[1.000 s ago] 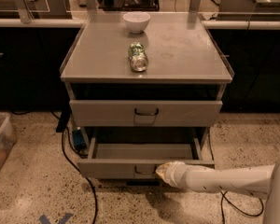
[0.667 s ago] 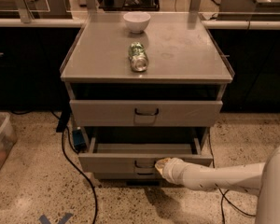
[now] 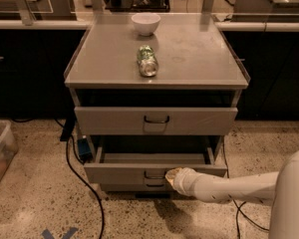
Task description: Close middle drawer
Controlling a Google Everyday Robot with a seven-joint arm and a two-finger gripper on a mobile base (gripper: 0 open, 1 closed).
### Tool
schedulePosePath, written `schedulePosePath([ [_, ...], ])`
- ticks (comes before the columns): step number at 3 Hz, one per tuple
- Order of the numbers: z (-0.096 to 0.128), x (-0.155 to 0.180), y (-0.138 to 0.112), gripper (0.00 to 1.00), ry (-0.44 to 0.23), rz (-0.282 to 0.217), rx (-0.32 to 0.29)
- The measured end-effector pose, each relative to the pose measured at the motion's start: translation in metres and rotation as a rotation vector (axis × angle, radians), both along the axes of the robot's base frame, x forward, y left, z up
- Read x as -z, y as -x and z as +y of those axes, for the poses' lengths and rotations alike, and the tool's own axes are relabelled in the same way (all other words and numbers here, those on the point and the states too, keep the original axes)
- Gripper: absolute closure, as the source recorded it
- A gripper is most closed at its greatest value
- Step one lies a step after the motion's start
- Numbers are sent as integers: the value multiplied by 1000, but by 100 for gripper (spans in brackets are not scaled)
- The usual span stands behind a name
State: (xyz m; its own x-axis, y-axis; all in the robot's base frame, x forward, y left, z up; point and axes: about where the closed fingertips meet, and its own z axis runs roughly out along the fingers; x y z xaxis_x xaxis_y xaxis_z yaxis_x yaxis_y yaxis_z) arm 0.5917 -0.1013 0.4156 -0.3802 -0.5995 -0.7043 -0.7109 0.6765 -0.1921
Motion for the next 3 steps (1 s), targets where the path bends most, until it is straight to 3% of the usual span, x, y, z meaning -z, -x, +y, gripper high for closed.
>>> schedulePosePath([
  [2,-2,-4,-16,100,8,-33,32],
  [3,-4,-12,-37,100,-17,-74,80],
])
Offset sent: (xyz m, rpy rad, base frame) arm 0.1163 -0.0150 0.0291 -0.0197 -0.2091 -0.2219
